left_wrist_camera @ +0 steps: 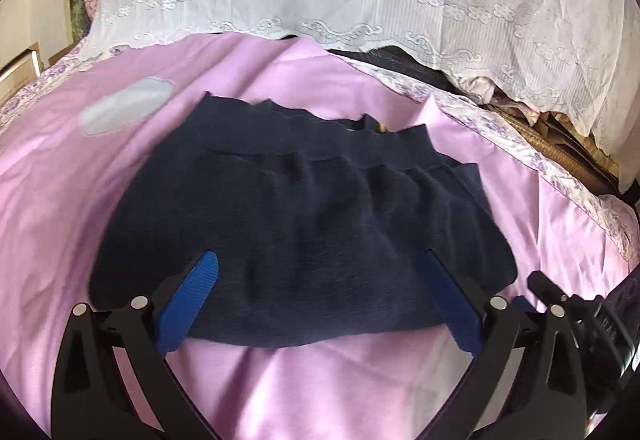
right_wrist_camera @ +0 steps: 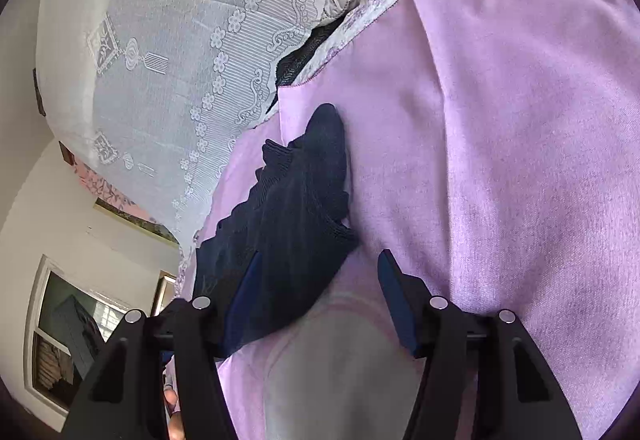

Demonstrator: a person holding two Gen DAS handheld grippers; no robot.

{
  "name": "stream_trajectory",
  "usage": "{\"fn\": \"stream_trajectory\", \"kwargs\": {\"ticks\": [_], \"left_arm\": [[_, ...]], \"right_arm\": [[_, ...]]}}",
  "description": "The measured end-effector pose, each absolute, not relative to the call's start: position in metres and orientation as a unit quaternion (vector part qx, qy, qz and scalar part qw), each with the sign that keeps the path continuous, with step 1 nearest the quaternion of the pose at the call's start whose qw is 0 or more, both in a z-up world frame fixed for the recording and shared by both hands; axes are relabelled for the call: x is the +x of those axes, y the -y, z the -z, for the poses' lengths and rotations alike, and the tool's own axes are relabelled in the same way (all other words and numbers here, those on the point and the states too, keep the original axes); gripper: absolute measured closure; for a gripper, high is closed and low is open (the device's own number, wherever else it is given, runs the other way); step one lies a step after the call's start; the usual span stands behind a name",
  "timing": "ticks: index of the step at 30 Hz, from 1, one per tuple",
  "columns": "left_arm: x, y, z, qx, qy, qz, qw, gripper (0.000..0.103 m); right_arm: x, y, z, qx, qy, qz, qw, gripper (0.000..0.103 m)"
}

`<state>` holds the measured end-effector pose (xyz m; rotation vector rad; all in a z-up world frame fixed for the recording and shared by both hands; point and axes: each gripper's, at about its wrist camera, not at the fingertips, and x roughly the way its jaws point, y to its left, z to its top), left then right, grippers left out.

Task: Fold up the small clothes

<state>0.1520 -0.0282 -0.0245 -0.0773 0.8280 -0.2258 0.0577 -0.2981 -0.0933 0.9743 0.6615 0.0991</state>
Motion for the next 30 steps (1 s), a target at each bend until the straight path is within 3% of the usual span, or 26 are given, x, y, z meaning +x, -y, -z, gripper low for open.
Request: {"fn": "stream_trajectory", "kwargs": {"ticks": [6,10,15,18,22,26,30], "left_arm": [[0.174,0.096,0.049,0.016,-0.421,0.084,0.903,0.004],[0.167,0.123,0.071,0.114,-0.378,0.032,0.918,0.004],[0.174,0.114,0.065,0.083,-0.380,0.051,0.920,0.004],[0.175,0.105,0.061,0.054,-0.376,0.063,0.923,0.004],[0.174,0.082,0.049,-0.003,-0.358,0.052,0.932,0.004],[0.187,0.051,0.050,-0.066,-0.375,0.024,0.924,0.004],[0.192,0.072,0.058,0.007,-0.385,0.005,0.923,0.005]], "right_arm": [[0.094,0.305,0.094,0.456,-0.345,-0.035,0.819,0.043],[0.128,0.310,0.095,0.444,-0.353,-0.032,0.823,0.043],[0.169,0.296,0.091,0.385,-0.366,-0.033,0.846,0.031],[0.170,0.289,0.088,0.351,-0.369,-0.036,0.860,0.030],[0.166,0.290,0.087,0.343,-0.370,-0.039,0.862,0.040],[0.165,0.289,0.087,0.343,-0.367,-0.055,0.863,0.043],[0.164,0.284,0.087,0.347,-0.361,-0.075,0.862,0.057]]}}
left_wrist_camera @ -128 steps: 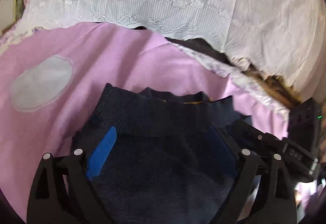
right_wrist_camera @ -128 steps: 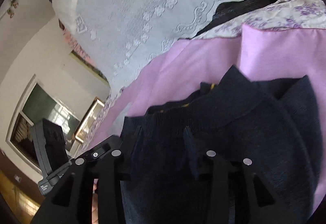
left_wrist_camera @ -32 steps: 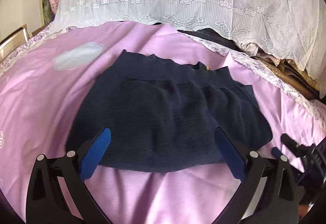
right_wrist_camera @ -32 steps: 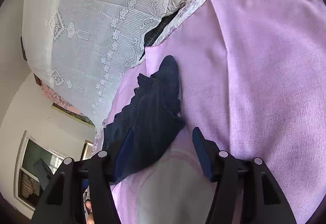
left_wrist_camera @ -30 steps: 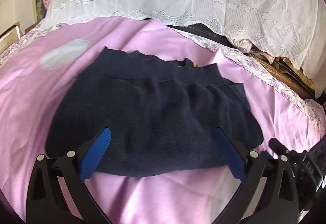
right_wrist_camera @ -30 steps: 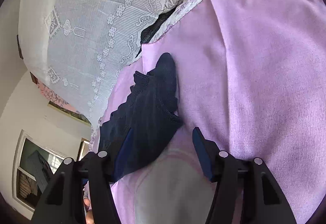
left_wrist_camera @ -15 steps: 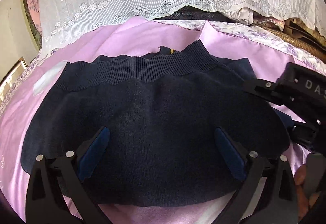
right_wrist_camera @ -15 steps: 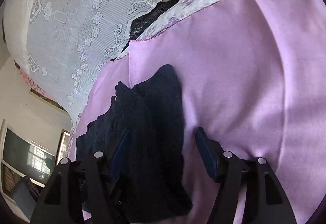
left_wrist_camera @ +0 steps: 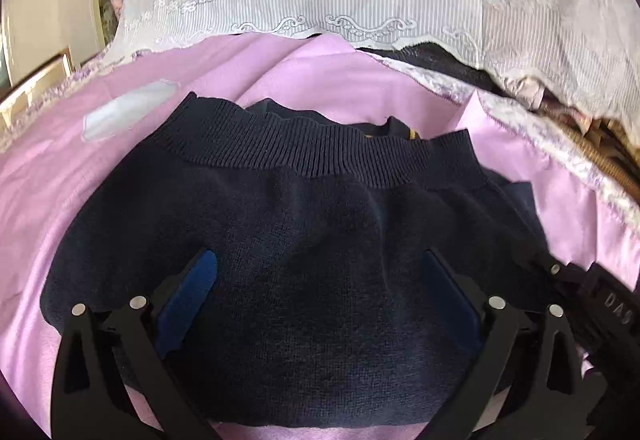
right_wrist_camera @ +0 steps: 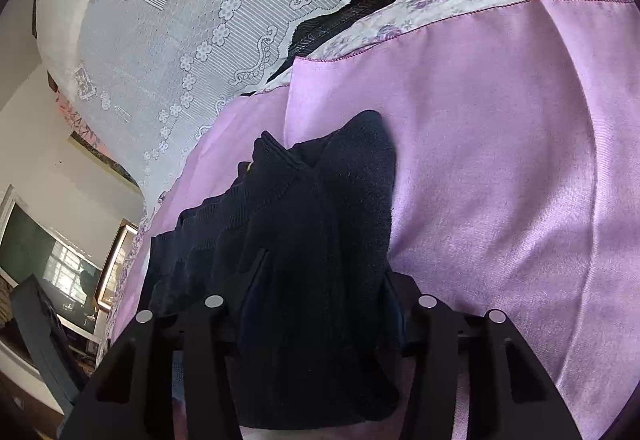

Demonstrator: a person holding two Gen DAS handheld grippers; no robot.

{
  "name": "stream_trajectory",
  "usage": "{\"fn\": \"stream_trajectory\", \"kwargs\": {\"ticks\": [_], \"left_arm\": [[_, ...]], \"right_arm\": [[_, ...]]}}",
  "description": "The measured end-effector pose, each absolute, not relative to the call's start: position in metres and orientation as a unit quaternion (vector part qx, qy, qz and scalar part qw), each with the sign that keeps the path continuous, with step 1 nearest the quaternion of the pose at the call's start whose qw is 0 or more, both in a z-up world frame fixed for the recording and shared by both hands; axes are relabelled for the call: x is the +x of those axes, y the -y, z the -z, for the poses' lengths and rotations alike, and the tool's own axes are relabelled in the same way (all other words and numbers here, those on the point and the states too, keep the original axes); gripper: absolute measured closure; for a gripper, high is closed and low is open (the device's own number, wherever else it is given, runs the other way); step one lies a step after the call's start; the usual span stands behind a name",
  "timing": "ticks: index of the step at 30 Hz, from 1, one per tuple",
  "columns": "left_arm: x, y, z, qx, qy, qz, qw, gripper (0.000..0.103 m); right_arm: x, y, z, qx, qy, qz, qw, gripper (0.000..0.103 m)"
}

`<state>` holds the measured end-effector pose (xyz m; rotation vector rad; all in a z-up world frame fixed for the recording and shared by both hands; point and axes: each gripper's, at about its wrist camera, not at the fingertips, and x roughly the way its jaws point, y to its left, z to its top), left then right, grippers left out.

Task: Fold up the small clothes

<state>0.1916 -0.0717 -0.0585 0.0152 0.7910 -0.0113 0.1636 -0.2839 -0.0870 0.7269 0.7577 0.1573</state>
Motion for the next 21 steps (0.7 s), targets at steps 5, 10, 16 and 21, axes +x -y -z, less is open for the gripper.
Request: {"fn": "stream_trajectory", "kwargs": {"ticks": [5,10,16,21], "left_arm": [[0.191,0.089,0.066,0.071,-0.386,-0.010,0.920,0.004],[0.191,0.087,0.067,0.071,-0.389,-0.013,0.918,0.004],[0.194,0.075,0.061,0.030,-0.393,0.005,0.919,0.004],[0.202,0.073,0.059,0.024,-0.398,0.012,0.917,0.004]], "right_arm": [[0.163,0.297,0.097,0.401,-0.355,-0.087,0.840,0.073],[0.155,0.290,0.086,0.388,-0.331,-0.079,0.857,0.083],[0.143,0.272,0.057,0.333,-0.302,-0.080,0.890,0.084],[0.138,0.266,0.048,0.328,-0.301,-0.077,0.892,0.083]]}}
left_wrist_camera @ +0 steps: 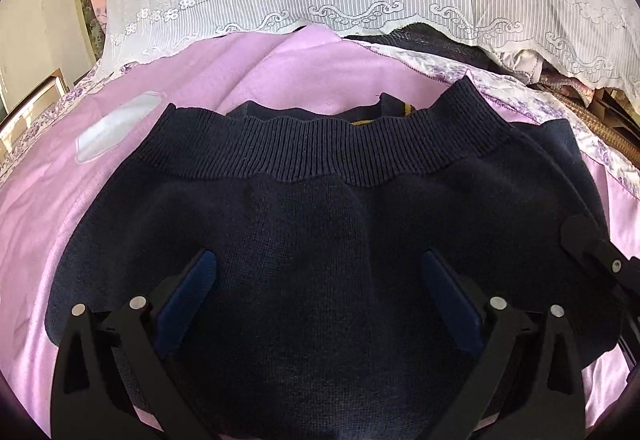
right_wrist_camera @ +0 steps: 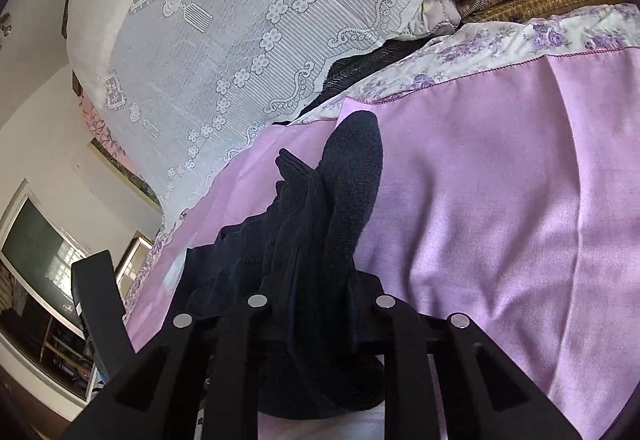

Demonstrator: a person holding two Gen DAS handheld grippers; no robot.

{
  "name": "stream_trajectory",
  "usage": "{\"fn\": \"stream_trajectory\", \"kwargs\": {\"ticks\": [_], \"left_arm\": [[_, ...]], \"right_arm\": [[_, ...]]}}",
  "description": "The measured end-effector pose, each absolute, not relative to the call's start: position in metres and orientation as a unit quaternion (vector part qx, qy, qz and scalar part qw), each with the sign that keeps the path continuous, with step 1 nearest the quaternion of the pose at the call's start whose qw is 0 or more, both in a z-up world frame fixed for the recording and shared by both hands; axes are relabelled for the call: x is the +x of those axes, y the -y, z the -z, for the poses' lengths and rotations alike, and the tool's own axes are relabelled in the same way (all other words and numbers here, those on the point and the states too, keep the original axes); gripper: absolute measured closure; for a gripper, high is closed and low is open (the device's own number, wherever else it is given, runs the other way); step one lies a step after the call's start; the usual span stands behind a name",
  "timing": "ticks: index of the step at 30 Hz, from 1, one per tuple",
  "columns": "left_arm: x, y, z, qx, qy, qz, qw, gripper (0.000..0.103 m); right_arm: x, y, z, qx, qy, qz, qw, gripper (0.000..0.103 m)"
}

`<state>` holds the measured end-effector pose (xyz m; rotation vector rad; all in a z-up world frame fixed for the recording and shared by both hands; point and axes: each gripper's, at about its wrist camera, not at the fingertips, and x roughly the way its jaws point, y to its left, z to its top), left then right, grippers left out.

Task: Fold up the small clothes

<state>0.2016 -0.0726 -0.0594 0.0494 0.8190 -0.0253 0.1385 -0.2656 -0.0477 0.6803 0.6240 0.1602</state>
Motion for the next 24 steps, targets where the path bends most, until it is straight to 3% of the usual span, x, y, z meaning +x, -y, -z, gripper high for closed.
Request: {"fn": "stream_trajectory", "kwargs": {"ticks": [11,24], "left_arm": [[0.218,0.071,0.049,0.005,-0.412,0.051,0.910,0.004],[0.208,0.045,0.014,0.008,-0.365,0.077,0.928,0.005]], "right_arm": [[0.130,0.245,0.027,0.297,-0.289,-0.062,0.908,0.084],[0.120,0.197,-0.013,0.227,-0.265,-0.039,0.936,0.084]]}}
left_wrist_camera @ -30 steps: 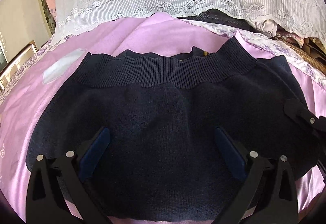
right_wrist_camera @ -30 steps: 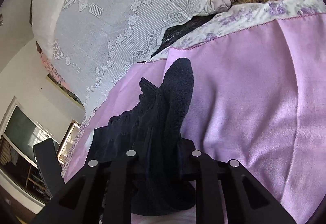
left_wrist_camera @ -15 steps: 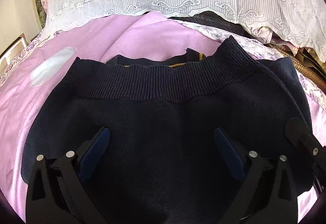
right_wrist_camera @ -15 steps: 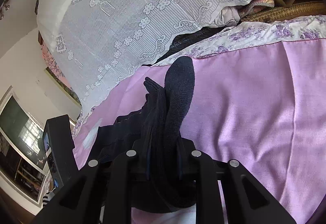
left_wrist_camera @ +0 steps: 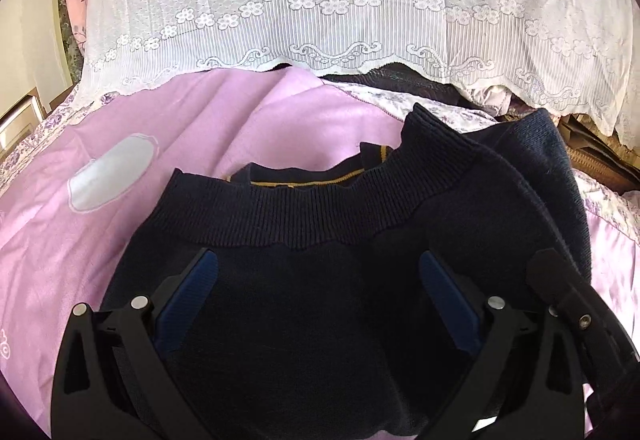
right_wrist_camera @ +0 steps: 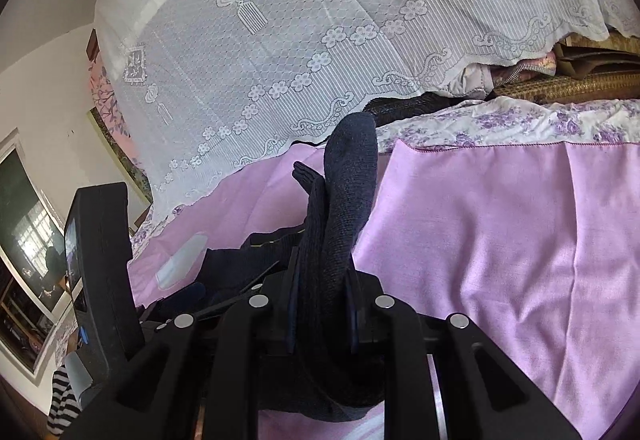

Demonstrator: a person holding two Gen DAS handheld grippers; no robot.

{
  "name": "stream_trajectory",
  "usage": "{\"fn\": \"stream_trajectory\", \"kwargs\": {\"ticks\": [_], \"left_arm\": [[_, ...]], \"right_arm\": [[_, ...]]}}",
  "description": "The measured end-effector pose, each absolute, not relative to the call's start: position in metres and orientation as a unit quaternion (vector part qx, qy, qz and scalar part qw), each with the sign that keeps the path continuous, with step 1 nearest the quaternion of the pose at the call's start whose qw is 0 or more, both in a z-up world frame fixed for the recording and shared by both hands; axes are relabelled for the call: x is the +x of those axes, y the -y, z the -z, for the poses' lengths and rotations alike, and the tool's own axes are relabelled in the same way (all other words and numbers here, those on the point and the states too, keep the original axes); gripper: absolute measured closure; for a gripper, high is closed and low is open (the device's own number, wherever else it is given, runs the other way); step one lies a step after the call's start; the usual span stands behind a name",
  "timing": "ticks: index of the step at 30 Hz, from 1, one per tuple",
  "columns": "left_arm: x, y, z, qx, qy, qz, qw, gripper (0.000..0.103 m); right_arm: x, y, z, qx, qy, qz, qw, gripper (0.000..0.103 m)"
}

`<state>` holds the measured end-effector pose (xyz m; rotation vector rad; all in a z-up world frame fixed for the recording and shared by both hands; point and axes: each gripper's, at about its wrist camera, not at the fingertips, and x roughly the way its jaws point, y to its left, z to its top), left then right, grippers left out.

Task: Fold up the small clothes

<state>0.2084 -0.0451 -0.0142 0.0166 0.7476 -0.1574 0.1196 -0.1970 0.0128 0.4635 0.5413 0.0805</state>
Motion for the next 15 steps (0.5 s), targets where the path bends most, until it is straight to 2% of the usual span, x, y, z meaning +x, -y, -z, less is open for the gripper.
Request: {"fn": "stream_trajectory", "kwargs": {"ticks": [15], "left_arm": [[0.219,-0.068,0.010,-0.129,-0.380,0.108,0.910,0.007]], "right_arm": [[0.137,0.089,-0.058,0.136,-0.278,-0.052,0.950,0.087]]}}
